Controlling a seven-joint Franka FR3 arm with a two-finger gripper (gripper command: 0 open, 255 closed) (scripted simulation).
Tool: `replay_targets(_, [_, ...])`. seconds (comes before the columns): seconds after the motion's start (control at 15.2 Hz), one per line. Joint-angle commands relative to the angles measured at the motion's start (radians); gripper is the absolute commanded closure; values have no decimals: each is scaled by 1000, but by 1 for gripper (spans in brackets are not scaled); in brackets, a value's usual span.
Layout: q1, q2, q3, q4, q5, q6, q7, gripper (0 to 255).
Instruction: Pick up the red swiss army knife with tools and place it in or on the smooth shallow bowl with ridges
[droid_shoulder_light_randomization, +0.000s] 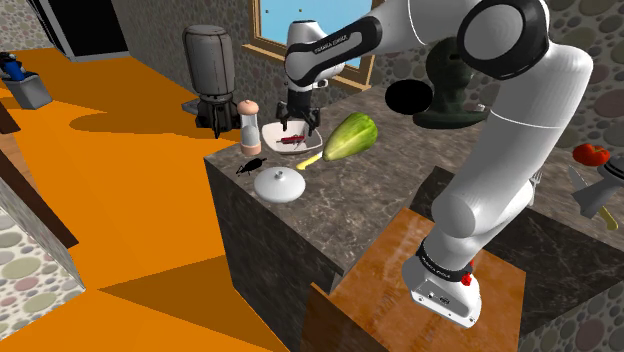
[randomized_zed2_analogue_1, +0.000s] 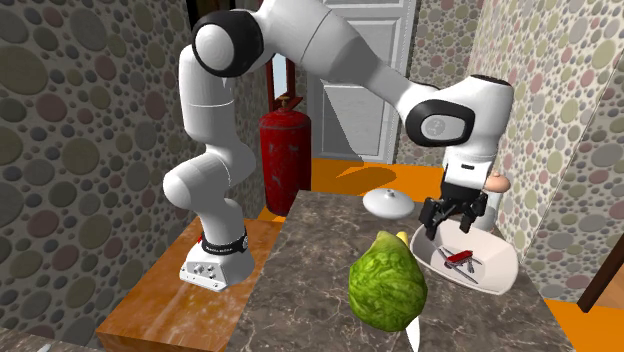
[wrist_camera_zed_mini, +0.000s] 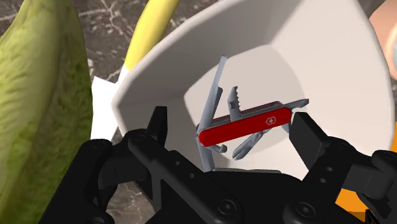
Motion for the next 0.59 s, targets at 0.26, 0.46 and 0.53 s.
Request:
replay_targets(0.26, [-2, -30, 2, 55, 13, -83, -9, 0])
replay_targets(0.46, [-2, -29, 2, 55, 13, -83, -9, 0])
replay_targets(0.53, [-2, -29, 2, 55, 13, -83, -9, 0])
